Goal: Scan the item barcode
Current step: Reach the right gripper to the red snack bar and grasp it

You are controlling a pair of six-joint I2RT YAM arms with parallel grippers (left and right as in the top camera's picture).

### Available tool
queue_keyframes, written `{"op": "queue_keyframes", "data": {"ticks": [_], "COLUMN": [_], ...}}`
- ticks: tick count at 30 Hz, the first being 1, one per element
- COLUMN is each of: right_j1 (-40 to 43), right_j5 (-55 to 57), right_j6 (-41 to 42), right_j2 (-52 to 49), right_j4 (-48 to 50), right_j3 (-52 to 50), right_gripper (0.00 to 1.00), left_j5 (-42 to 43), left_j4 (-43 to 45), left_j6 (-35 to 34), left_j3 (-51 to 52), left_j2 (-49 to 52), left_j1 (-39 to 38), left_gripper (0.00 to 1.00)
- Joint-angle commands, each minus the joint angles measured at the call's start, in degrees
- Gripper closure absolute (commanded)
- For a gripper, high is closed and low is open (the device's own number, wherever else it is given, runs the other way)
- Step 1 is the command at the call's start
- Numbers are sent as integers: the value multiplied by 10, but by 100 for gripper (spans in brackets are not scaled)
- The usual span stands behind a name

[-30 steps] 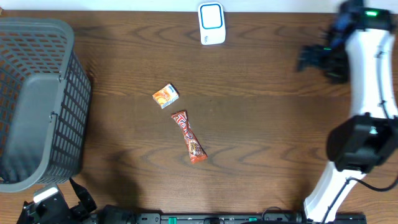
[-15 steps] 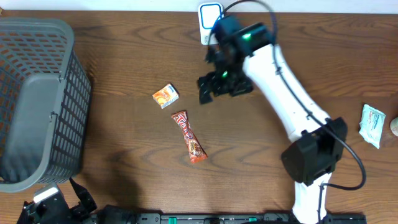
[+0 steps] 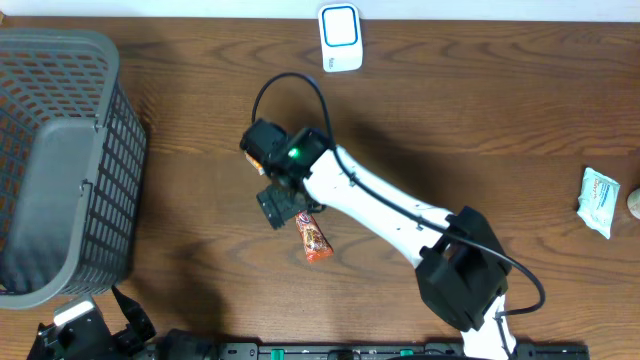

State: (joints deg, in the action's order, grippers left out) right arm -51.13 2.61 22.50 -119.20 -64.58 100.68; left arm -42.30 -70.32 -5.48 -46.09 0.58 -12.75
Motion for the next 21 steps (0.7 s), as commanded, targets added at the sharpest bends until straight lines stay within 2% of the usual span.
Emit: {"op": "queue_keyframes", "data": {"ticks": [1,2,5,7,10,13,15,19,21], "right_j1": [-9,-11,-24,-35,-58,-67,-68,-66,-66], "right_j5": [26,34,82,118,190,197,194,194,194], "right_j6": [38,45,58,58,57,50,46,47,47], "right_j2": [2,2,2,2,0,-9,-21,-47,-56], "right_j4": [19,24,31,35,52,74,87,88,87], "right_j3": [-39,-48,-70,-75,-78,-78,-78,-78,-78], "right_gripper": [12,19,25,25,13,13,14,25,28], "left_j5": [-3,-3,-3,-3,-3,-3,-3,-3,-3], "left_j4": [0,0,0,0,0,0,0,0,0], "left_j6": [7,7,7,7,7,7,7,7,7], "left_j3": [0,0,0,0,0,0,0,0,0], "left_j2": [-4,-4,-4,-4,-4,-4,-4,-4,-4], "left_j1": [2,2,2,2,2,2,2,2,2], "left_gripper": [2,2,2,2,2,2,2,2,2]}}
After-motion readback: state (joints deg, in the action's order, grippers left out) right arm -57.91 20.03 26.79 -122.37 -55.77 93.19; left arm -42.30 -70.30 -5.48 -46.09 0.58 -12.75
